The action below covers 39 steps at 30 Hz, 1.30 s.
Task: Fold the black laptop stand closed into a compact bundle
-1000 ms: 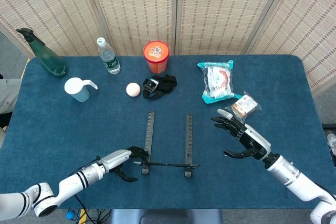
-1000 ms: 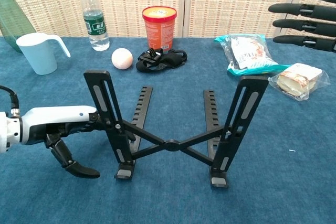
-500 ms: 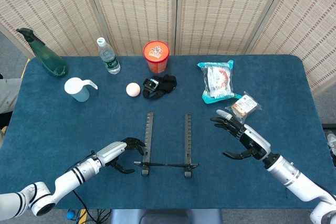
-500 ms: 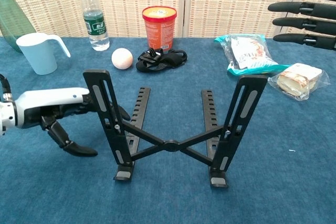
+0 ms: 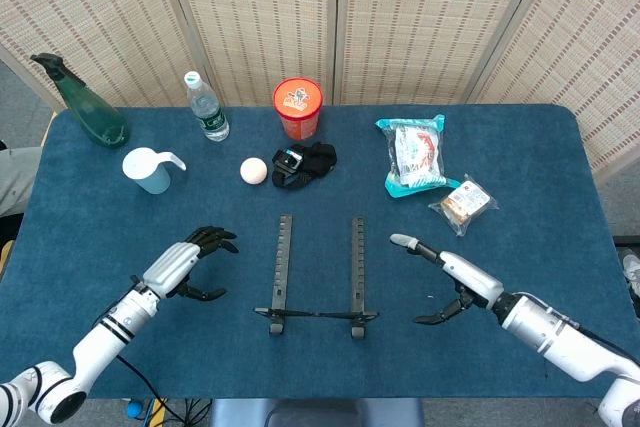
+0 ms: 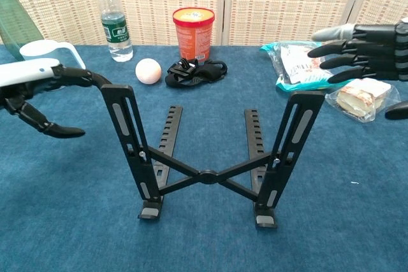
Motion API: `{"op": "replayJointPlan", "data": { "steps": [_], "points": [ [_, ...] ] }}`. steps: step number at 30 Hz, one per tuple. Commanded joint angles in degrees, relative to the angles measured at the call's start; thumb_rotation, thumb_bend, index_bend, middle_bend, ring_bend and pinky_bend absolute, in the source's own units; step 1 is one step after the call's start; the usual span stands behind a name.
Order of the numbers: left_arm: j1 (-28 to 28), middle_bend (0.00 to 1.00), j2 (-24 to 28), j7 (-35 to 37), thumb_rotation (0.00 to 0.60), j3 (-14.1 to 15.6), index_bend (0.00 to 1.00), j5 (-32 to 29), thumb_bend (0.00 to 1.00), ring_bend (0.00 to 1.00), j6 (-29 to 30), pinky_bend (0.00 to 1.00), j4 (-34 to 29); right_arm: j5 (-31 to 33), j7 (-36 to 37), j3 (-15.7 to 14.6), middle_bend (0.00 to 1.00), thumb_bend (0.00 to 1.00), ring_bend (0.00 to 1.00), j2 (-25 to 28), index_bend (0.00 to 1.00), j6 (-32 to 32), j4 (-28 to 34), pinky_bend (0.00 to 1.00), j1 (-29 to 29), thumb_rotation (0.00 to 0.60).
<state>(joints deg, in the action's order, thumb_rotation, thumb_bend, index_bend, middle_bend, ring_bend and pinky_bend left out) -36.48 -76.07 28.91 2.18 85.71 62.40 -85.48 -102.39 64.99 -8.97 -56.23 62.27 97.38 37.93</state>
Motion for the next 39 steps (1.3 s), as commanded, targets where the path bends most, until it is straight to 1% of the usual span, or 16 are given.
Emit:
{"op": "replayJointPlan", "data": {
  "steps": [1, 4, 8, 13, 17, 21, 24, 28, 32, 36, 39],
  "points": [
    [2.1, 0.12, 1.34, -3.99, 0.6, -1.12, 0.24, -1.74, 0.19, 0.06, 2.33, 0.0, -1.17, -0.01, -1.59, 0.16, 0.06, 0.01, 0.02, 0.6, 0.0, -2.39, 1.38, 0.09, 1.78, 0.6],
    [3.23, 0.12, 2.06, -6.03, 0.6, -1.59, 0.24, -2.58, 0.19, 0.06, 3.42, 0.0, -2.09, -0.14, -2.16, 0.29, 0.05, 0.01, 0.01, 0.79, 0.0, -4.26, 2.13, 0.09, 3.09, 0.6],
    [4.69, 0.12, 2.85, -7.86, 0.6, -2.19, 0.24, -3.18, 0.19, 0.06, 4.8, 0.0, -3.24, 0.79, -4.18, 1.3, 0.04, 0.01, 0.01, 0.05, 0.0, -5.68, 2.9, 0.09, 4.18, 0.6],
    [6.03, 0.12, 3.22, -10.26, 0.6, -3.03, 0.23, -3.34, 0.19, 0.06, 6.4, 0.0, -3.88, 1.59, -5.89, 2.43, 0.04, 0.01, 0.0, -1.86, 0.0, -8.14, 3.91, 0.09, 6.01, 0.6],
    [6.43, 0.12, 3.62, -11.54, 0.6, -3.2, 0.23, -2.87, 0.19, 0.06, 6.4, 0.0, -4.33, 2.45, -6.87, 3.22, 0.04, 0.01, 0.0, -3.66, 0.0, -9.8, 4.42, 0.09, 7.23, 0.6],
    [6.95, 0.12, 3.9, -12.08, 0.6, -3.43, 0.23, -2.68, 0.19, 0.06, 6.48, 0.0, -4.76, 5.85, -9.72, 4.75, 0.04, 0.01, 0.0, -6.07, 0.0, -10.38, 4.4, 0.09, 7.04, 0.6],
    [7.24, 0.12, 4.24, -12.14, 0.6, -3.65, 0.23, -2.56, 0.19, 0.06, 6.44, 0.0, -4.9, 8.47, -11.93, 6.24, 0.04, 0.05, 0.0, -8.52, 0.0, -9.66, 3.96, 0.09, 6.38, 0.6],
    [7.57, 0.12, 4.69, -12.26, 0.6, -3.92, 0.23, -2.19, 0.19, 0.06, 6.52, 0.0, -5.13, 11.79, -16.32, 8.19, 0.05, 0.09, 0.0, -11.38, 0.0, -8.27, 3.02, 0.09, 5.29, 0.6],
    [7.77, 0.12, 5.04, -12.38, 0.6, -4.18, 0.23, -1.95, 0.19, 0.06, 6.3, 0.0, -5.33, 17.07, -24.64, 10.66, 0.05, 0.14, 0.0, -15.4, 0.0, -5.86, 2.37, 0.09, 3.35, 0.6],
    [7.97, 0.12, 5.14, -12.56, 0.6, -4.46, 0.23, -1.91, 0.19, 0.06, 6.15, 0.0, -5.2, 21.72, -29.46, 12.87, 0.05, 0.15, 0.0, -17.53, 0.0, -3.88, 2.38, 0.04, 1.85, 0.6],
    [8.05, 0.12, 5.42, -12.77, 0.6, -4.74, 0.23, -1.84, 0.19, 0.06, 6.08, 0.0, -5.16, 25.18, -35.34, 14.38, 0.04, 0.15, 0.0, -18.67, 0.0, -1.7, 1.94, 0.0, 0.59, 0.6]
  ]
}}
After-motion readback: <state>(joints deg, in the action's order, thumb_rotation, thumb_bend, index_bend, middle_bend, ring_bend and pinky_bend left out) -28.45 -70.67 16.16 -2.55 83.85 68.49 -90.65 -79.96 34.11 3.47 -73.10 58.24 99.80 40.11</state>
